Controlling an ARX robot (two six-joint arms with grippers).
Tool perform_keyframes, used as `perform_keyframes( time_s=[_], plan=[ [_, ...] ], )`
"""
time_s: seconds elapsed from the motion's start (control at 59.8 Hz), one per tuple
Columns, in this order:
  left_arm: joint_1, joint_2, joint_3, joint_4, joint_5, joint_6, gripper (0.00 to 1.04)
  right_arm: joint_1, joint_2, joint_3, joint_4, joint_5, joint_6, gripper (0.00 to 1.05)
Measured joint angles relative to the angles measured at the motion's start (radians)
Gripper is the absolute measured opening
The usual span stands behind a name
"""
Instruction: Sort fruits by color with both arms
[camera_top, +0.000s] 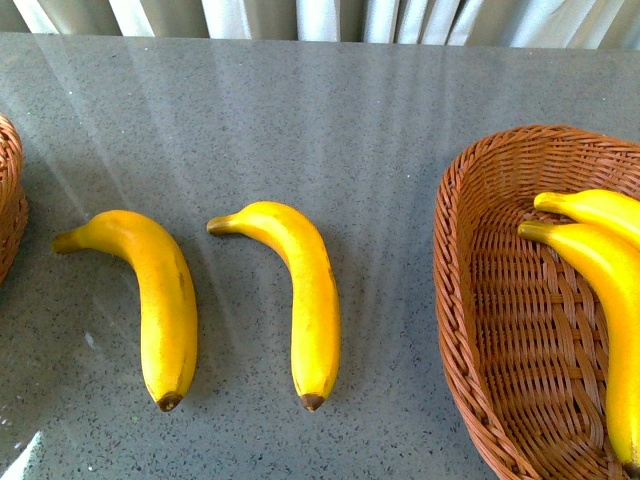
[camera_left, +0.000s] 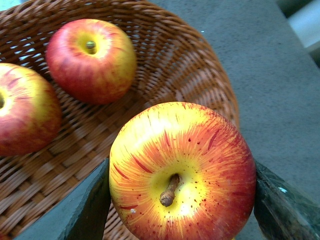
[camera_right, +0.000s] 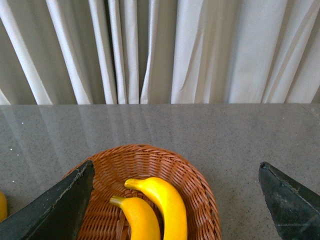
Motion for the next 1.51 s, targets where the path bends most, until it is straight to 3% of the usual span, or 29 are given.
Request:
perform_keyframes(
  time_s=[0.184,0.351,0.652,0.87,0.903,0.937,1.02,1.171,1.405,1.506],
  plan=[
    [0.013,0.000,-0.052,0.000,0.001,0.019,0.68,0.000,0.000,0.000,0.000,0.000,0.000,0.96],
    [0.001,0.000,-0.075,0.015,-0.010,0.042,0.97,0.000,0.000,0.000,0.000,0.000,0.000,0.96],
    [0.019,-0.092,-0.086,0.015,-0.008,0.111,0.96,0.000,0.000,0.000,0.000,0.000,0.000,0.96],
    [0.089,-0.304,-0.103,0.009,0.060,0.217,0.95,0.000,0.000,0.000,0.000,0.000,0.000,0.96],
    [0.113,-0.336,-0.139,0.092,0.140,0.290,0.92,0.000,0.000,0.000,0.000,0.000,0.000,0.96],
    [0.146,-0.381,-0.214,0.275,0.266,0.394,0.85,0.000,0.000,0.000,0.000,0.000,0.000,0.96],
    [0.174,-0.486,-0.343,0.518,0.409,0.595,0.70,0.000,0.000,0.000,0.000,0.000,0.000,0.96],
    [0.145,-0.614,-0.438,0.590,0.399,0.765,0.43,0.000,0.000,0.000,0.000,-0.001,0.000,0.96],
    [0.090,-0.721,-0.529,0.558,0.349,0.809,0.02,0.000,0.000,0.000,0.000,-0.001,0.000,0.96],
    [0.056,-0.769,-0.548,0.534,0.290,0.814,0.02,0.000,0.000,0.000,0.000,-0.001,0.000,0.96]
  ],
)
